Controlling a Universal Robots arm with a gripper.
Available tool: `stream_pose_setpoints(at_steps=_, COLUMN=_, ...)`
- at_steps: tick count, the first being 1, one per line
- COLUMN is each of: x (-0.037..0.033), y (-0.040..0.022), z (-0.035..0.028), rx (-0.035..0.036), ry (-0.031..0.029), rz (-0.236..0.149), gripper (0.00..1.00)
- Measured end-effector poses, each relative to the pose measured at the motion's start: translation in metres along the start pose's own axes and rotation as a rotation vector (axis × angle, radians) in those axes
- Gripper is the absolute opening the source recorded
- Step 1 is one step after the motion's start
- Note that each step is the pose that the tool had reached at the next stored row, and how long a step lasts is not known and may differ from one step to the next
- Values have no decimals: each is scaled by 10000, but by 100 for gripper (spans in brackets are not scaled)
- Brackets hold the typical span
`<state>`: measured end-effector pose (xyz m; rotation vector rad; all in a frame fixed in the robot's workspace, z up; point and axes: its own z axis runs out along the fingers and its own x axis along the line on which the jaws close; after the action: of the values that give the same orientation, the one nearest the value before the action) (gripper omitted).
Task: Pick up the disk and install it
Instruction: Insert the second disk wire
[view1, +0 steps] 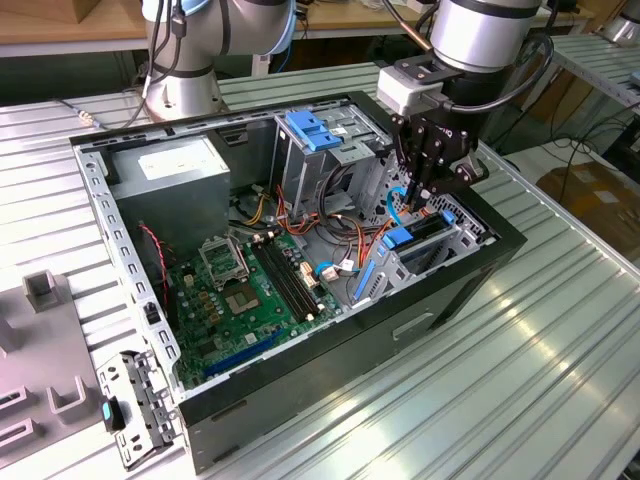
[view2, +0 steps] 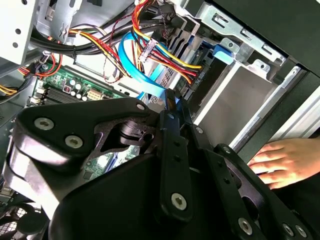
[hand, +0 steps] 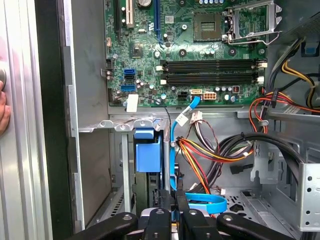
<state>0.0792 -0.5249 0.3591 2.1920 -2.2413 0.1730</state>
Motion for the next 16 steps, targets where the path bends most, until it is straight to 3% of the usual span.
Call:
stream_pose_setpoints(at_steps=4, x=1, y=3, z=0, rx=8, ry=-5, rz=1, gripper=16)
stream_pose_setpoints(at_steps=6, x=1, y=15, z=3, rx=63, ry=-14, rz=4, gripper=16)
stream_pose_setpoints(at_steps=8, x=7, y=61, z=8, rx=267, ry=-65, rz=17, gripper=16)
stream_pose_setpoints(at_steps=10, x=11, y=78, z=11, rx=402, ry=-83, rz=27, gripper=16)
stream_pose_setpoints(at_steps=11, x=20, y=82, z=20, rx=509, ry=-89, rz=35, gripper=16)
stream_pose_setpoints(at_steps=13, x=46, y=92, z=35, rx=622, ry=-119, rz=47, gripper=16)
stream_pose_setpoints(at_steps=16, x=75, y=148, z=47, rx=779, ry=-249, rz=72, gripper=16)
